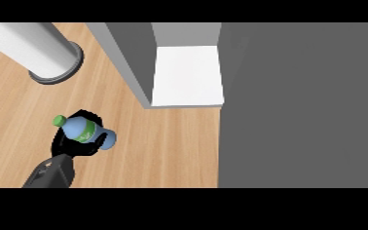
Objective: Pick up the bottled water, place it into the cabinet and close the cabinet
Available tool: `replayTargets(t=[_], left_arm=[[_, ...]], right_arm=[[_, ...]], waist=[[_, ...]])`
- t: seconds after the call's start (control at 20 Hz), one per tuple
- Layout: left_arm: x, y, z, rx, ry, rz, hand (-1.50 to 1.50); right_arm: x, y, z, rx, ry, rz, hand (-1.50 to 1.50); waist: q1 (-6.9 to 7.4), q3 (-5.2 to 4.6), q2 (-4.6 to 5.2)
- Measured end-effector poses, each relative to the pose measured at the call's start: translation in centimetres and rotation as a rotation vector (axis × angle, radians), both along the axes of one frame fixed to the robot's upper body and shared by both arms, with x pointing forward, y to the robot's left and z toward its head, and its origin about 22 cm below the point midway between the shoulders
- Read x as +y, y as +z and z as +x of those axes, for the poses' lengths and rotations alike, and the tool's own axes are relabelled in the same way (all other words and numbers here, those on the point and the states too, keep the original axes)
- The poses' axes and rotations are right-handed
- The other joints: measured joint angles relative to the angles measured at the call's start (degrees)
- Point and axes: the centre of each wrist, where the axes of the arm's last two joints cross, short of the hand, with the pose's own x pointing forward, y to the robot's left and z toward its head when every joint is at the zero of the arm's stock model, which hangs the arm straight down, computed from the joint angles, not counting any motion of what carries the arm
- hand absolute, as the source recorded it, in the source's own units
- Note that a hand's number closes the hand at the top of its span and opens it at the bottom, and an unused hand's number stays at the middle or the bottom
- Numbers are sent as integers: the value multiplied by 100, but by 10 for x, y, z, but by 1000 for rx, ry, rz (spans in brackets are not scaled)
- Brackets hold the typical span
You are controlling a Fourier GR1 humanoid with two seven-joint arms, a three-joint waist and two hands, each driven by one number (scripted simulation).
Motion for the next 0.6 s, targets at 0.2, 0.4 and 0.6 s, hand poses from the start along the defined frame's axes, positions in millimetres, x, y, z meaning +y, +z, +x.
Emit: replayTargets(t=[0.2, 0.4, 0.6], left_arm=[[-1, -6, -13, -62, 131, 17, 150], [-13, -5, -14, -102, 143, 35, 150], [-41, 2, -4, -138, 104, 25, 150]], right_arm=[[-2, 0, -6, 3, -12, 1, -150], [-1, -1, -12, 15, -17, 13, -150], [-6, 3, -13, 30, -29, -7, -150]], waist=[[43, 9, -27], [76, 17, -35], [116, 23, -47]])
